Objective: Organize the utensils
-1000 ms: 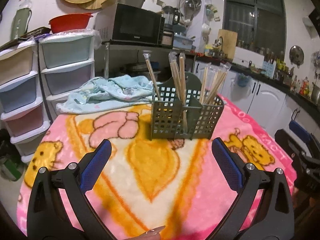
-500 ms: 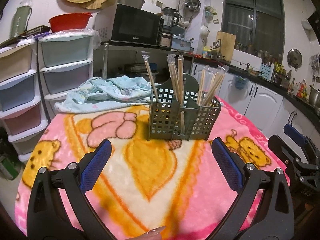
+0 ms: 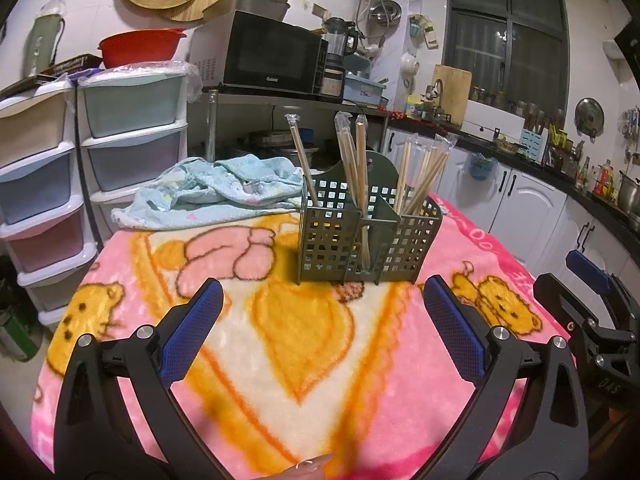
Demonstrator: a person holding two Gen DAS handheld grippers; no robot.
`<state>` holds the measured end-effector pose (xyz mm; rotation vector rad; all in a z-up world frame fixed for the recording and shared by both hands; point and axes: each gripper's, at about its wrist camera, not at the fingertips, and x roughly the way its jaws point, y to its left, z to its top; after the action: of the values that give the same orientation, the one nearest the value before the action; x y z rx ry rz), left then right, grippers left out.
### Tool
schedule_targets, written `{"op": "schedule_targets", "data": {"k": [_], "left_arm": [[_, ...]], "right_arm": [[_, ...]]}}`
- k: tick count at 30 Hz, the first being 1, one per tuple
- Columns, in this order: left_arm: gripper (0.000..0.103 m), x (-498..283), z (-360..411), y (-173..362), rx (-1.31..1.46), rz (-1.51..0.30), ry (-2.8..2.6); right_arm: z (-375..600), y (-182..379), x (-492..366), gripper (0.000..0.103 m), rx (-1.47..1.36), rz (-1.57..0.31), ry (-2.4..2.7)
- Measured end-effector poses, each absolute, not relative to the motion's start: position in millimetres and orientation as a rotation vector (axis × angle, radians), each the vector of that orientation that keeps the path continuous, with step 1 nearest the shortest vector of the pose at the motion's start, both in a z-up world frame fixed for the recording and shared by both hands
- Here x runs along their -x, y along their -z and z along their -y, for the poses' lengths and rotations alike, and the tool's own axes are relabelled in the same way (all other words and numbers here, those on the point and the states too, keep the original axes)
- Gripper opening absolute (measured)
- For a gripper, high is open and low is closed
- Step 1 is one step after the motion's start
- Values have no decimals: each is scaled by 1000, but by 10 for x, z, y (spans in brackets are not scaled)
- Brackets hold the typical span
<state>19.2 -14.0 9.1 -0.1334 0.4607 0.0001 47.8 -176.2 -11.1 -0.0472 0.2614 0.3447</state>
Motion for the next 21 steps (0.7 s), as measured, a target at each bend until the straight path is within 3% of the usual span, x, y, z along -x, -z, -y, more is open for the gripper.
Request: {"op": "schedule_targets", "data": {"k": [21], "left_arm": [[92,-182,130,-95,135,-458,1]], "right_arm": [[1751,110,-472,97,47,-260,-347]]}}
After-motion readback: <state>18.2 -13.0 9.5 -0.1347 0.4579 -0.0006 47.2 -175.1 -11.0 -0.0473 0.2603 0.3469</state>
